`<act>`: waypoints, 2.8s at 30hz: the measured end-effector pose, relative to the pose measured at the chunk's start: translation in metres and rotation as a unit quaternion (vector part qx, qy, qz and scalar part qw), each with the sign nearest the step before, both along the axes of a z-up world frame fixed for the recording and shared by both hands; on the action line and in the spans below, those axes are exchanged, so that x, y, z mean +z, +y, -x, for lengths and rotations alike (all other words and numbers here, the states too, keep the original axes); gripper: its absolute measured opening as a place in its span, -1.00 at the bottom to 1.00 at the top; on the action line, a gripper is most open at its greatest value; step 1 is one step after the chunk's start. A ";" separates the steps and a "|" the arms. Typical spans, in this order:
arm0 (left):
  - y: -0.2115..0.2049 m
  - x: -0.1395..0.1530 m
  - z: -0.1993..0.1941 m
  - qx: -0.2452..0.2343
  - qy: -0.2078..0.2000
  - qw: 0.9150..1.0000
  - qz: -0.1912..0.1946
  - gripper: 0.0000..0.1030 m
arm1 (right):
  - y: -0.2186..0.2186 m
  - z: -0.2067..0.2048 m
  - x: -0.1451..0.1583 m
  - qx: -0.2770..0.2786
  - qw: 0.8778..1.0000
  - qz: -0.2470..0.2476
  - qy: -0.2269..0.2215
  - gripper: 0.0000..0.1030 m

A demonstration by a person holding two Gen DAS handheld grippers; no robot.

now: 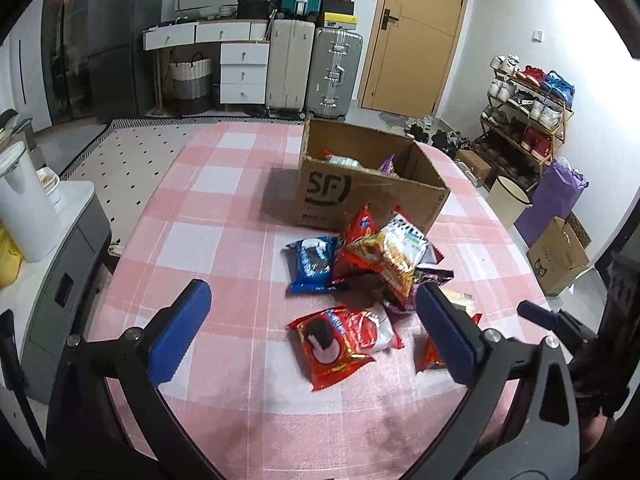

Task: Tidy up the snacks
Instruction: 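Move both grippers back over the remaining snack pile, then grasp the red Oreo pack with the right gripper while the left grasps another red Oreo pack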

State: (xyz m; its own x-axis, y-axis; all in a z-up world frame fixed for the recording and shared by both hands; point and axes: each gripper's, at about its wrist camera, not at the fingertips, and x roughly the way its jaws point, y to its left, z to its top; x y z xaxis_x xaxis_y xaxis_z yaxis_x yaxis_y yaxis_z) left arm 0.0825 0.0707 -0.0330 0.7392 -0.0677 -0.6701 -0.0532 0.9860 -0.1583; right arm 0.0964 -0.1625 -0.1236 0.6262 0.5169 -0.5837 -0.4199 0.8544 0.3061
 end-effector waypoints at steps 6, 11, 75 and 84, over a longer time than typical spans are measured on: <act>0.005 -0.016 -0.002 0.004 0.018 1.000 0.007 0.97 | 0.002 -0.008 -0.025 0.002 0.999 0.000 0.033 0.95; 0.009 -0.027 -0.006 0.004 0.030 1.000 0.009 0.97 | 0.011 -0.016 -0.037 0.007 0.999 0.002 0.047 0.95; 0.012 -0.108 -0.046 -0.007 0.132 0.987 0.096 0.97 | 0.009 -0.014 -0.054 0.005 0.998 -0.013 0.061 -0.05; 0.015 -0.128 -0.060 -0.021 0.145 0.980 0.135 0.52 | 0.003 -0.014 -0.055 0.002 0.998 -0.016 0.056 -0.05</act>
State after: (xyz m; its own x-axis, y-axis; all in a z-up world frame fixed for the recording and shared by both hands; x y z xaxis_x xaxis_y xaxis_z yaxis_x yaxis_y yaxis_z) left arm 0.1422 0.0859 -0.1611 0.5134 -0.2977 -0.8049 -0.0949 0.9125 -0.3980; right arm 0.1102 -0.1595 -0.1783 0.5562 0.5389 -0.6326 -0.3849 0.8417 0.3787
